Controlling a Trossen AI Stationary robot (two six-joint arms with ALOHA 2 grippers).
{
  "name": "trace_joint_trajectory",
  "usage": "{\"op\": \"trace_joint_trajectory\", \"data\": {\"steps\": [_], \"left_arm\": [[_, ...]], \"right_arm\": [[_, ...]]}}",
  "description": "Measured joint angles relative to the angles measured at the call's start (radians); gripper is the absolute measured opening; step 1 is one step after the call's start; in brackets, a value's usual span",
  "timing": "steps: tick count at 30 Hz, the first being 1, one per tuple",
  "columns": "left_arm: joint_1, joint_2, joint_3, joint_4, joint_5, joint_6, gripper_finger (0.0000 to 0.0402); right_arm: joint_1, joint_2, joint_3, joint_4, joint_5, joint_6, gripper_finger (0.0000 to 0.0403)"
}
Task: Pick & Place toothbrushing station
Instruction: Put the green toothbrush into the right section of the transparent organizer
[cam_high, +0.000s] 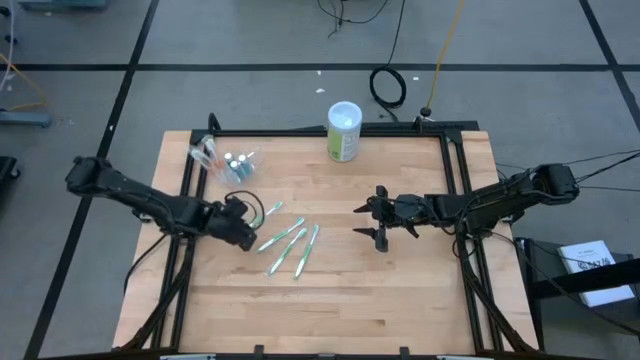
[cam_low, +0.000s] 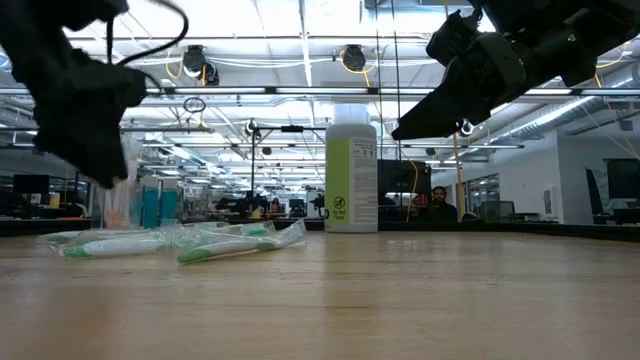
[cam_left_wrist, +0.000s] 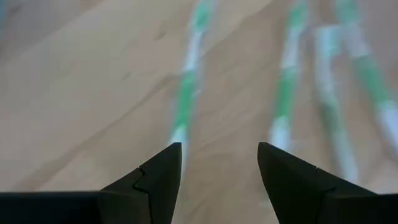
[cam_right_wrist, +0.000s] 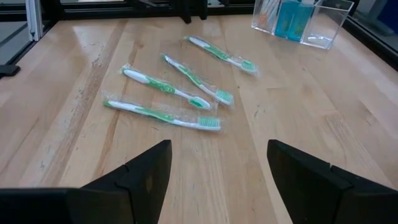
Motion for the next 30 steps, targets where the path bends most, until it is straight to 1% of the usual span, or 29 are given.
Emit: {"op": "trace_joint_trajectory", "data": {"steps": [4,10,16,20,27,30], "left_arm": [[-0.023,0.091,0.0,-0.046,-0.021,-0.076,0.0216],[-0.031,0.22,0.0,-0.036,-0.019,-0.078,0.0216],[-0.031,0.315,0.0,-0.037,0.015,-0.104,0.0216],[-0.031,0.348,0.004,-0.032,0.043,-0.117,0.0216],[-0.029,0.348,0.001,0.014,0.048,-0.103,0.0214],[-0.029,0.347,0.001,0.033,0.059,-0.1,0.0196]], "right_arm": [[0.0,0.0,0.0,0.0,0.0,-0.005,0.0256],[0.0,0.0,0.0,0.0,0.0,-0.007,0.0256],[0.0,0.0,0.0,-0.001,0.0,-0.007,0.0256],[0.0,0.0,0.0,0.0,0.0,-0.007,0.0256],[0.0,0.0,0.0,0.0,0.0,-0.003,0.0256],[0.0,0.0,0.0,0.0,0.0,0.001,0.0256]]}}
